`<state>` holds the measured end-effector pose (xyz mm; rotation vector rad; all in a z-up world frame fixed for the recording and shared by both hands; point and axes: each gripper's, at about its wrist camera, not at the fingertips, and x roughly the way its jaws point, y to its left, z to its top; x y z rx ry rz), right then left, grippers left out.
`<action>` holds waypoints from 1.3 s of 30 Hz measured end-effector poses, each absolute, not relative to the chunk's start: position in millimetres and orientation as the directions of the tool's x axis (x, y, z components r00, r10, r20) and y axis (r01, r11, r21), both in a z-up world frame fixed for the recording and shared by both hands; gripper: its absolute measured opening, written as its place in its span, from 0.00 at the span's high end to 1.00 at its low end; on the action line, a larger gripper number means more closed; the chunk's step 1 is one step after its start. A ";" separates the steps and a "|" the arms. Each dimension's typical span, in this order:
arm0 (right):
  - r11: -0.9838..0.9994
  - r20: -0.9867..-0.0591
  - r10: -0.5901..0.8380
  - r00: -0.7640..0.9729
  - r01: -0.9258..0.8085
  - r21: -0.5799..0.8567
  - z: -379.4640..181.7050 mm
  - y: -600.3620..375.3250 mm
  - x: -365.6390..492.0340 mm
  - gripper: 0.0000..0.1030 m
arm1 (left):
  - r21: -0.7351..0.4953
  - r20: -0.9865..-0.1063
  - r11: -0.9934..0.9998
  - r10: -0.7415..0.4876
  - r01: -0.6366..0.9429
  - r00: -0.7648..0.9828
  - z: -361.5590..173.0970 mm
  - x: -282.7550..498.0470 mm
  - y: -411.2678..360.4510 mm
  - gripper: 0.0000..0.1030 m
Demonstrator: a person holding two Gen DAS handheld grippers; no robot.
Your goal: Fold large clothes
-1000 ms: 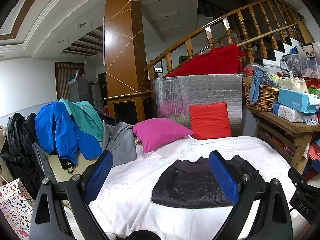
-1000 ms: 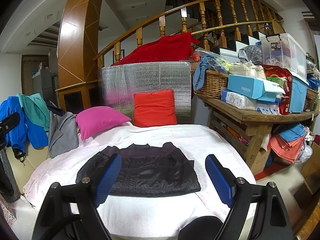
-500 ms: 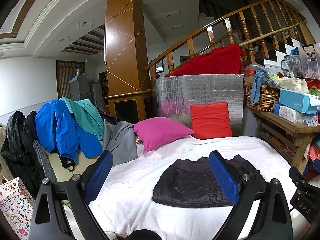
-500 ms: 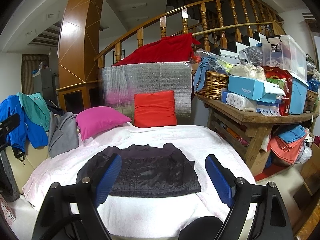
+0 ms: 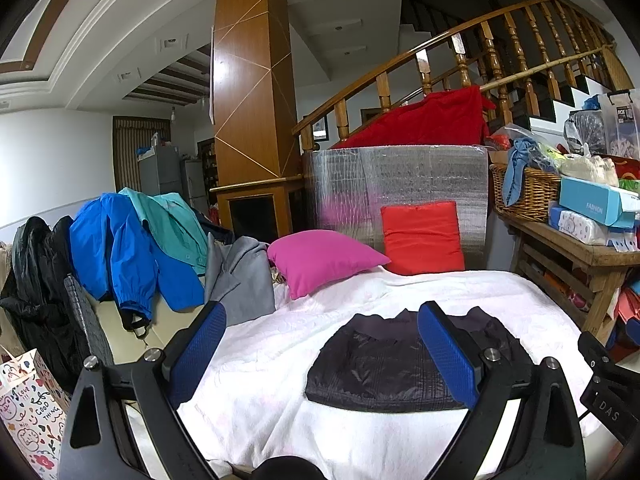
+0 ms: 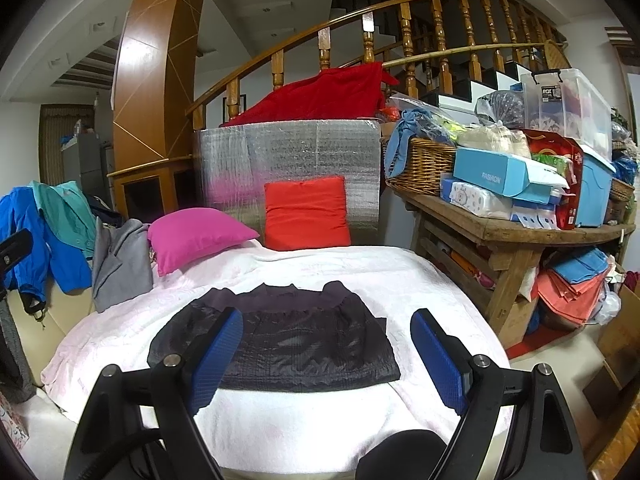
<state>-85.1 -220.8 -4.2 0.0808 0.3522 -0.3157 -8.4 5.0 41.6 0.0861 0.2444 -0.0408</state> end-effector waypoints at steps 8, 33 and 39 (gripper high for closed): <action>0.947 -0.350 -0.293 0.890 0.321 0.023 -5.1 -220.0 -83.7 0.14 | 0.076 -0.255 0.996 -0.033 0.054 0.966 37.2 -5.2 10.5 0.06; 0.950 -0.350 -0.294 0.889 0.312 -0.006 -3.9 -208.8 -68.0 0.14 | 0.064 -0.268 0.997 -0.032 0.051 0.963 34.7 -1.4 19.0 0.06; 0.952 -0.350 -0.291 0.890 0.307 -0.009 -1.6 -207.5 -57.5 0.14 | 0.064 -0.283 0.997 -0.022 0.042 0.959 32.7 7.3 18.9 0.06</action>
